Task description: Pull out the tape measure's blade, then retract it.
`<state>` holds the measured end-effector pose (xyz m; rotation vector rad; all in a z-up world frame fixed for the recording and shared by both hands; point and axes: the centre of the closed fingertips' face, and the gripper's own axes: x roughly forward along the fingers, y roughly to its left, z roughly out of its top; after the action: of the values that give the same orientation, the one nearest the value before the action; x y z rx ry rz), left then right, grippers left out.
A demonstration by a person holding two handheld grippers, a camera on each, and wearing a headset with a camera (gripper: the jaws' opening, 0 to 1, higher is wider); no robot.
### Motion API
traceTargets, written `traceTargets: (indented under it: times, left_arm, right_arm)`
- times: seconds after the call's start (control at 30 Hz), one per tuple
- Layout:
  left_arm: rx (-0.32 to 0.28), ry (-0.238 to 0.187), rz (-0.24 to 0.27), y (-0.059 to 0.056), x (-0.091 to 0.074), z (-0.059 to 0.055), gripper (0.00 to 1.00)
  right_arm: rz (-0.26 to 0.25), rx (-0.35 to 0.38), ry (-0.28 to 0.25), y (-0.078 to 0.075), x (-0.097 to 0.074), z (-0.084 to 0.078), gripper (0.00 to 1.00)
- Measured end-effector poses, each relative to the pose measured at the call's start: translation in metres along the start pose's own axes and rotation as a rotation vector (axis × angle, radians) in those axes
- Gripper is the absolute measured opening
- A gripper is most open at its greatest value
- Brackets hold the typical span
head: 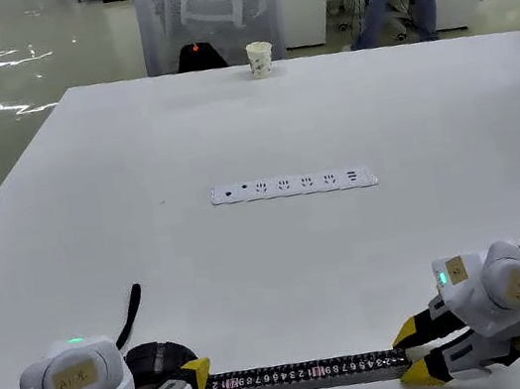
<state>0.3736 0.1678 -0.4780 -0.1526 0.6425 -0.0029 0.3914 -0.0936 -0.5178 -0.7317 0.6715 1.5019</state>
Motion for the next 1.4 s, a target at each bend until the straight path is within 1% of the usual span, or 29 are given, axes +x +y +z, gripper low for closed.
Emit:
traceTargets:
  times: [0.13, 0.23, 0.4, 0.63, 1.13, 1.4]
  left_arm:
    - [0.000, 0.004, 0.001, 0.0003, 0.0009, -0.0007, 0.59]
    - [0.003, 0.009, 0.004, 0.0005, 0.0018, -0.0014, 0.59]
    - [0.019, 0.036, 0.014, -0.0001, 0.0033, -0.0048, 0.60]
    - [0.007, 0.045, 0.026, 0.0007, 0.0050, -0.0052, 0.61]
    - [0.017, 0.049, 0.050, 0.0011, 0.0059, -0.0060, 0.59]
    - [0.022, 0.056, 0.050, 0.0011, 0.0052, -0.0060, 0.58]
  right_arm:
    - [0.004, 0.005, -0.002, -0.0010, 0.0013, -0.0002, 0.12]
    - [0.009, 0.009, -0.004, -0.0008, 0.0014, -0.0005, 0.12]
    - [0.013, 0.003, -0.006, -0.0008, 0.0017, -0.0003, 0.12]
    - [0.009, -0.005, -0.003, -0.0020, 0.0016, -0.0003, 0.11]
    - [0.004, 0.000, 0.003, -0.0024, 0.0009, -0.0004, 0.09]
    - [0.003, -0.003, 0.007, -0.0031, 0.0005, -0.0010, 0.09]
